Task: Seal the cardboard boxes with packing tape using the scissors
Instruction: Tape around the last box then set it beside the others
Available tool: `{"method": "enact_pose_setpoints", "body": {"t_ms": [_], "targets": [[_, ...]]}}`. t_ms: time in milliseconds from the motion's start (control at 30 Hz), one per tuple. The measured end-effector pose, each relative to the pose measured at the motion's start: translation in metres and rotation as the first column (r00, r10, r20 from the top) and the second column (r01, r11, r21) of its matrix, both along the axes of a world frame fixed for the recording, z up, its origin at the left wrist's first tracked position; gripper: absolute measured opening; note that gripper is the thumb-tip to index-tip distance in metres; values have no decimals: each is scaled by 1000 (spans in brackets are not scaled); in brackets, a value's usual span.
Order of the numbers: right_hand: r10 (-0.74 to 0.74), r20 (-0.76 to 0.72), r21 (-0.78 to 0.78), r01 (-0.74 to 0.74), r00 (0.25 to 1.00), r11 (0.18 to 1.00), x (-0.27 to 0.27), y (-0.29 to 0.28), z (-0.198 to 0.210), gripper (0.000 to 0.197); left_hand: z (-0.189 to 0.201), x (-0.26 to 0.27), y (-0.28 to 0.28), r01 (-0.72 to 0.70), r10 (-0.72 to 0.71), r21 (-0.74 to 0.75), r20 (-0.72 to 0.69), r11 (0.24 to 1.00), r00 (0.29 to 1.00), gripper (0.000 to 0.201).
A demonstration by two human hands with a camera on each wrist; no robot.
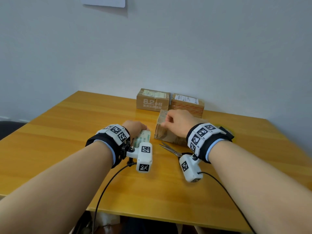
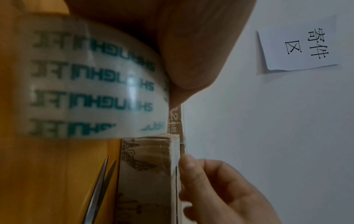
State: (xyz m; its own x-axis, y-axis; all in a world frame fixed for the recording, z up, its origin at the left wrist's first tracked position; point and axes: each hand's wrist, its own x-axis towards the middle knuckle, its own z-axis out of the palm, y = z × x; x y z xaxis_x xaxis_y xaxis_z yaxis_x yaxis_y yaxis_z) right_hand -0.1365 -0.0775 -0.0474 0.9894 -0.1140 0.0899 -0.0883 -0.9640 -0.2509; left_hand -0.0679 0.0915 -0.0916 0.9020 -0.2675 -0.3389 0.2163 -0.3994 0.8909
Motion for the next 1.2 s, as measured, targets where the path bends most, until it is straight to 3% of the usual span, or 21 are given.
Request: {"method": "enact_pose_setpoints", "body": {"t_ms": [33,100,167,367,467,533,733,1033,1200], "targets": [[-16,-11,-11,16,1000,1000,5,2,-4,23,1,1,1,-62,63,-29,39,998,997,16],[-66,-38,-32,65,997,997,13,6,-11,31,3,5,1,-154,158,-36,157,987,975,23],[-106,-52,-61,103,993,993,22,6,-17,35,7,9,0,-167,154,16,310,986,938,34],[-58,-32,-99,55,998,994,37,4,-28,22,6,21,-19,-68,-143,389,488,919,861,78],[26,1,-82,-26,1000,996,33,-3,-28,14,-3,25,-33,-29,-228,437,525,899,820,87],[66,-11,-56,-66,998,996,29,-11,-23,11,-8,28,-38,13,-253,416,525,909,813,85],[118,-102,57,-113,988,992,26,-30,-23,41,-23,34,-44,84,-176,193,529,978,830,54],[13,-34,164,-7,999,986,35,-18,-45,26,-36,41,-30,177,-236,164,487,970,841,47],[31,-52,127,-24,998,992,32,-16,-40,32,-45,37,-37,74,-113,96,495,993,862,43]]}}
